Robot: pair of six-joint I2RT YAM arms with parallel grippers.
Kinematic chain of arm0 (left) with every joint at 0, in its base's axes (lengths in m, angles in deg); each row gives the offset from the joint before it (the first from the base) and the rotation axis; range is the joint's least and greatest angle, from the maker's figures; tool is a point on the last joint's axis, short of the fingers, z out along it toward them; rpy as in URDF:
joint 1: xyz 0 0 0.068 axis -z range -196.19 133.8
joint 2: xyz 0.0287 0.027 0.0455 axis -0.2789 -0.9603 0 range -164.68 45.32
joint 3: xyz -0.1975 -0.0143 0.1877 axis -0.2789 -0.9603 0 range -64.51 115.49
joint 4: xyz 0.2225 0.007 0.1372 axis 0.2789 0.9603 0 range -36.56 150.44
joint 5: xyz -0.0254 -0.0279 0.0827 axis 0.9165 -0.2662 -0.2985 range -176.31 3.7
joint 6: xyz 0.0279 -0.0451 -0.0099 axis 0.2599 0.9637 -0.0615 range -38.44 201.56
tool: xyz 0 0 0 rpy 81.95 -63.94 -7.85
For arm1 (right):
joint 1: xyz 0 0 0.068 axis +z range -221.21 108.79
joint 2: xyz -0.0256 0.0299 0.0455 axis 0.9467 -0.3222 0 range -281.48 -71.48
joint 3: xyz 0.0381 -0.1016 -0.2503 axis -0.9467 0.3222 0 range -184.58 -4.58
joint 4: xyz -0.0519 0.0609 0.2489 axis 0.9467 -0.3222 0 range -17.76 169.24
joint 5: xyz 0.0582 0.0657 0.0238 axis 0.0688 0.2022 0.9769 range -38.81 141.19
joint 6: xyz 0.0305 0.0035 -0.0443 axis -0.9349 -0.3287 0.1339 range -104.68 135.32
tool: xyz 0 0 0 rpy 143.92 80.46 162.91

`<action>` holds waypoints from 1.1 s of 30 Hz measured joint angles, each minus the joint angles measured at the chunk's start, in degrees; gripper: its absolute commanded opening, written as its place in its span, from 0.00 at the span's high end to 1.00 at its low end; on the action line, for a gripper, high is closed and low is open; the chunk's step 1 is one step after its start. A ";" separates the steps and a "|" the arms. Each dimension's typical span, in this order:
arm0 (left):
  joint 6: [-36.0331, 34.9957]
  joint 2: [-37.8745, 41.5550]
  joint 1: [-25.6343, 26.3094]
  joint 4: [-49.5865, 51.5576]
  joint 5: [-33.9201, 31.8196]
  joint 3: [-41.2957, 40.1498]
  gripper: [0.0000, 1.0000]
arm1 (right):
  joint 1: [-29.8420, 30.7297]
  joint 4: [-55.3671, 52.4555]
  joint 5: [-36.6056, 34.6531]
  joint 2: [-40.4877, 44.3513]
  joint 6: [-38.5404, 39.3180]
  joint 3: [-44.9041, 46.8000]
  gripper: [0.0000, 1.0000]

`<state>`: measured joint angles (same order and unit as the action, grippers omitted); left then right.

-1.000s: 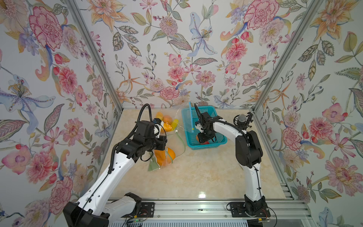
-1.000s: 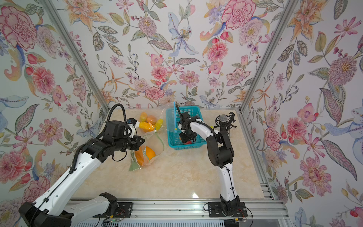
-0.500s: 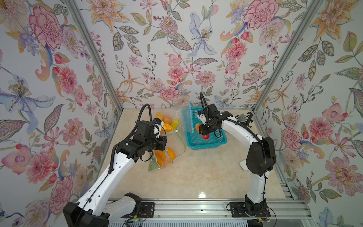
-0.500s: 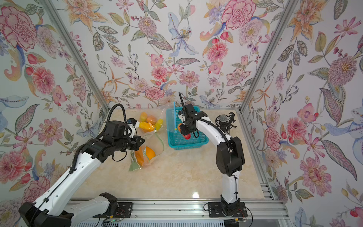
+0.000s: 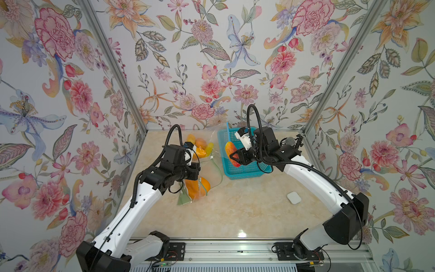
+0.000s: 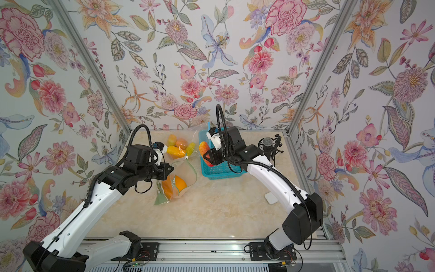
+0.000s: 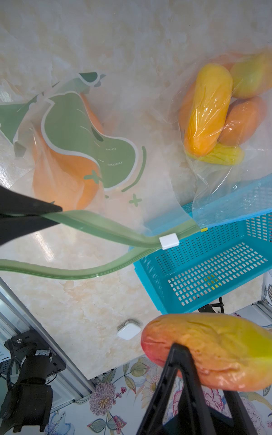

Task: Place the mango in a zip-top bag and seal the zipper
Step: Place the mango in the zipper food storage bag.

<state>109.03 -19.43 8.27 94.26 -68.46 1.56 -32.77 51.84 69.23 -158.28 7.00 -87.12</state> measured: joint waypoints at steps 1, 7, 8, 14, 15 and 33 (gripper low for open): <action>0.02 -0.07 0.00 0.00 0.00 0.00 1.00 | 1.44 2.38 0.94 0.59 -1.18 1.66 0.56; 0.04 -0.15 0.00 -0.07 0.44 0.00 1.00 | 8.02 20.00 3.89 2.99 -8.87 13.81 0.55; 0.04 -0.15 0.00 -0.07 0.52 0.02 1.00 | 8.74 22.21 3.87 2.89 -9.88 15.04 0.54; 0.39 -0.13 0.00 -0.09 1.27 0.50 1.00 | 11.69 29.81 2.16 1.38 -11.47 16.50 0.45; 0.42 -0.13 0.00 -0.09 1.29 0.63 1.00 | 12.11 30.14 1.86 1.01 -11.32 16.37 0.42; 1.18 1.11 -0.04 -0.20 1.42 2.36 1.00 | 11.67 22.64 -11.17 3.85 -10.62 15.15 0.32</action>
<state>110.21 -18.32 8.23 94.06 -67.04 3.92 -21.10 74.48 58.06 -154.44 -3.62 -71.97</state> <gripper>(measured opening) 0.050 0.701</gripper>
